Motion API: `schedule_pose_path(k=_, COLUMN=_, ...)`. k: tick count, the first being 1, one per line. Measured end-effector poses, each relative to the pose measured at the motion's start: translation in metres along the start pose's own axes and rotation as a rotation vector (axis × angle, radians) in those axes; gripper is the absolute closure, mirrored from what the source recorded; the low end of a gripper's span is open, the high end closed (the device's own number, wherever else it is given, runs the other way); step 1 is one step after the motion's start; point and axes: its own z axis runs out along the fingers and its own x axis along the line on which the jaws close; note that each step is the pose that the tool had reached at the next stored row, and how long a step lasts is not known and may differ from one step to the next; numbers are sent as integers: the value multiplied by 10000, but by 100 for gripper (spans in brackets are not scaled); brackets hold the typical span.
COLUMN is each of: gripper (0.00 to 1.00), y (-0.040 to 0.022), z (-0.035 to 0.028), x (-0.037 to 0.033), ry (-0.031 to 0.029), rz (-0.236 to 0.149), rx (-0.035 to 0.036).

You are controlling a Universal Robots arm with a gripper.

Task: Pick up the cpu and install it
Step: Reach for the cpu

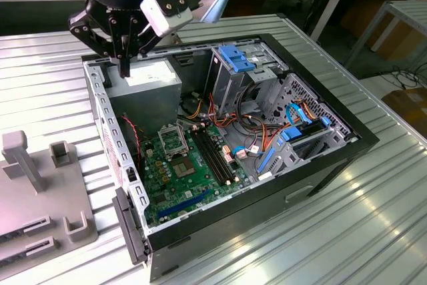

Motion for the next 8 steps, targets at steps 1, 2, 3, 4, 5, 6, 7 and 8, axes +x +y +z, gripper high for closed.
schedule_pose_path(k=1, gripper=89, y=-1, z=1, x=6, ry=4, rz=0, rx=1)
schedule_pose_path(k=2, gripper=89, y=-1, z=2, x=12, ry=8, rz=0, rx=1)
schedule_pose_path(k=3, gripper=89, y=-1, z=2, x=17, ry=12, rz=1, rx=1)
schedule_pose_path(k=4, gripper=89, y=-2, z=3, x=22, ry=17, rz=1, rx=2)
schedule_pose_path(k=5, gripper=89, y=-2, z=4, x=25, ry=21, rz=0, rx=2)
schedule_pose_path(k=6, gripper=89, y=-2, z=5, x=29, ry=26, rz=0, rx=3)
schedule_pose_path(k=7, gripper=89, y=-3, z=6, x=34, ry=33, rz=2, rx=3)
schedule_pose_path(k=8, gripper=89, y=-3, z=7, x=39, ry=38, rz=2, rx=3)
